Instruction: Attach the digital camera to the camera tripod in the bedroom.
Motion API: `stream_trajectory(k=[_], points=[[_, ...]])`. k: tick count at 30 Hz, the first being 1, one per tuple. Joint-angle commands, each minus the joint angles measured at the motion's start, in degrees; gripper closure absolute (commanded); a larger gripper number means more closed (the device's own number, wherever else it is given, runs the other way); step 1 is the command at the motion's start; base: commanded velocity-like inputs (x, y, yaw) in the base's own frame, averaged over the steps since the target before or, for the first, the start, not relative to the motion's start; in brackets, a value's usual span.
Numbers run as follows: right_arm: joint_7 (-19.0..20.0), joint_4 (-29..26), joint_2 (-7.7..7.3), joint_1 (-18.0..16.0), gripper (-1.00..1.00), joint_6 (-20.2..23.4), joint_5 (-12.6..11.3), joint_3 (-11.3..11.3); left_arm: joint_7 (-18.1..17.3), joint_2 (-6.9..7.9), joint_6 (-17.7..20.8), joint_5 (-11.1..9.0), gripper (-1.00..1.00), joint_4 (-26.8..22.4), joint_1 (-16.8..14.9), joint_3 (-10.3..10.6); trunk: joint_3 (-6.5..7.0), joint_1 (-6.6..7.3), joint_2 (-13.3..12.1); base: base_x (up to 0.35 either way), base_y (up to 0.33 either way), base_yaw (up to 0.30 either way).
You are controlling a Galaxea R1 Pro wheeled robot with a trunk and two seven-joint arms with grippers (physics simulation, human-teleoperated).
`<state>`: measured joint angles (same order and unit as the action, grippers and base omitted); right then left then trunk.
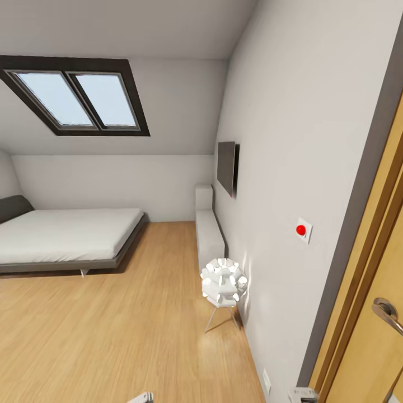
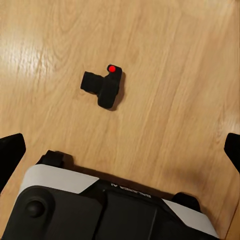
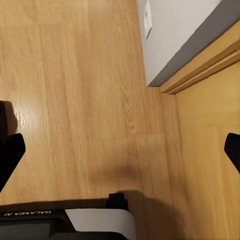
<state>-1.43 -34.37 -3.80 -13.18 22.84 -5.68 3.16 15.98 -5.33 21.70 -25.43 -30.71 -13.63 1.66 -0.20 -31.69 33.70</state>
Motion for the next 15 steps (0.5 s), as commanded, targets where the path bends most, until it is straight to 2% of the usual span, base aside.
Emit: stream_trajectory(k=[1, 15], points=[[-0.1, -0.1, -0.08, 0.0, -1.0, 0.2, -0.6, 0.5, 0.5, 0.02, 0.1, -0.6, -1.0, -0.1, 0.0, 0.2, -0.21, -0.24, 0.5, 0.0, 0.0, 0.0], [0.0, -0.1, -0.15, 0.0, -1.0, -1.2, -0.6, 1.4, 0.9, 0.06, -0.4, -0.5, -1.0, -0.1, 0.0, 0.2, -2.72, -3.32, 6.1, 0.0, 0.0, 0.0]])
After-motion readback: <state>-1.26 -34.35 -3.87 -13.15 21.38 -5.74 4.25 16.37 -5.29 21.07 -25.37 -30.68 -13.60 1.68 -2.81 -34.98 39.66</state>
